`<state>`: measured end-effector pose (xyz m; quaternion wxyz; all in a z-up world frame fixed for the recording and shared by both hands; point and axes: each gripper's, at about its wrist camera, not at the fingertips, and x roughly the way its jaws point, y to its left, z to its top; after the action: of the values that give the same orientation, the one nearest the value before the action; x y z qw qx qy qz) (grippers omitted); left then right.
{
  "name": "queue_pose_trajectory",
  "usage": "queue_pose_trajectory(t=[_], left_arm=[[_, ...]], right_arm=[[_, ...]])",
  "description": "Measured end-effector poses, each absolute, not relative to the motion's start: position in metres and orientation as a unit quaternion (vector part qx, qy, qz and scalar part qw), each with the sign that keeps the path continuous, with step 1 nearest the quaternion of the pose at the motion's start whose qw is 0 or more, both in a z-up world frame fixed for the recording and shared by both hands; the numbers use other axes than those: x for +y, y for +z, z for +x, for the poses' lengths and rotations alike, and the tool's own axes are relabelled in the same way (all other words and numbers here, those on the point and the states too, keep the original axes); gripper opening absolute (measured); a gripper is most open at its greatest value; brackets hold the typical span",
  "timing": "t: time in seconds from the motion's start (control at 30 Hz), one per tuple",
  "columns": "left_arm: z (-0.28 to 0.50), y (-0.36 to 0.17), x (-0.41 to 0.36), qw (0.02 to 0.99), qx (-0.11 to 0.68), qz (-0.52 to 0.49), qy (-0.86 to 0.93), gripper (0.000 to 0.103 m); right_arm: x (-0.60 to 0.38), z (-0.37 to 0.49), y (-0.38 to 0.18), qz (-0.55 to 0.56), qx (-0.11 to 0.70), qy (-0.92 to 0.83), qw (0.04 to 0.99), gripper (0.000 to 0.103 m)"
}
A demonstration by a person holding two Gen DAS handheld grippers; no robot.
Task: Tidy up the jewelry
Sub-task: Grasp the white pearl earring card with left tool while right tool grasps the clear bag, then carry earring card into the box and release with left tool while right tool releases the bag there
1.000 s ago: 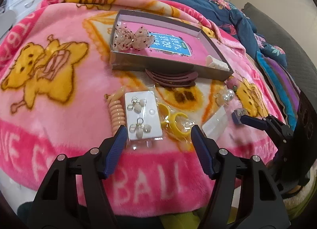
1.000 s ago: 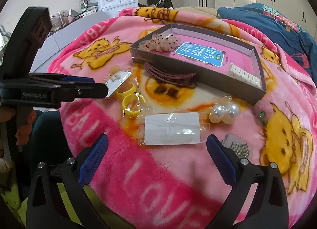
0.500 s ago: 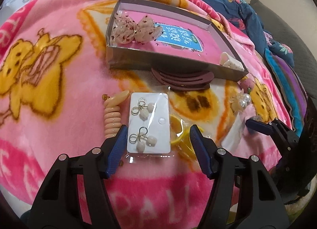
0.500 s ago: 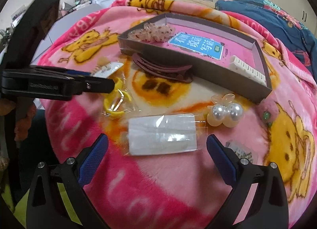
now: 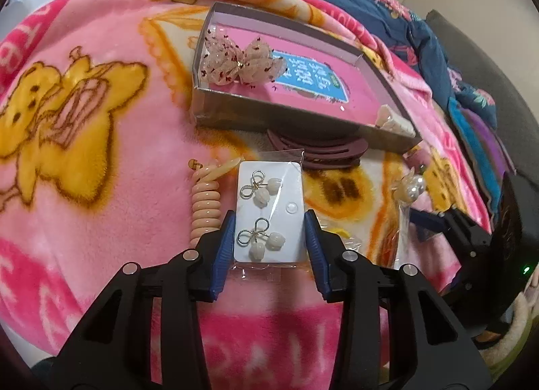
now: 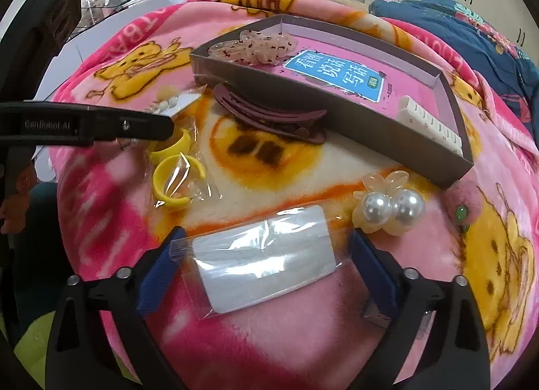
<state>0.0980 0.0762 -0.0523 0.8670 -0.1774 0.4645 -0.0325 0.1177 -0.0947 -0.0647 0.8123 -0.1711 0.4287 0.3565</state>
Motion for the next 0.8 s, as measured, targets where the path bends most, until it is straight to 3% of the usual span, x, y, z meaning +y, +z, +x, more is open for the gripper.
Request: queue_pose_trajectory(t=[0.8], left_arm=[[0.087,0.011,0.082,0.902,0.402,-0.152,-0.034,0.032]], right_arm=[[-0.143,0.130,0.011,-0.054,0.391,0.365,0.843,0.089]])
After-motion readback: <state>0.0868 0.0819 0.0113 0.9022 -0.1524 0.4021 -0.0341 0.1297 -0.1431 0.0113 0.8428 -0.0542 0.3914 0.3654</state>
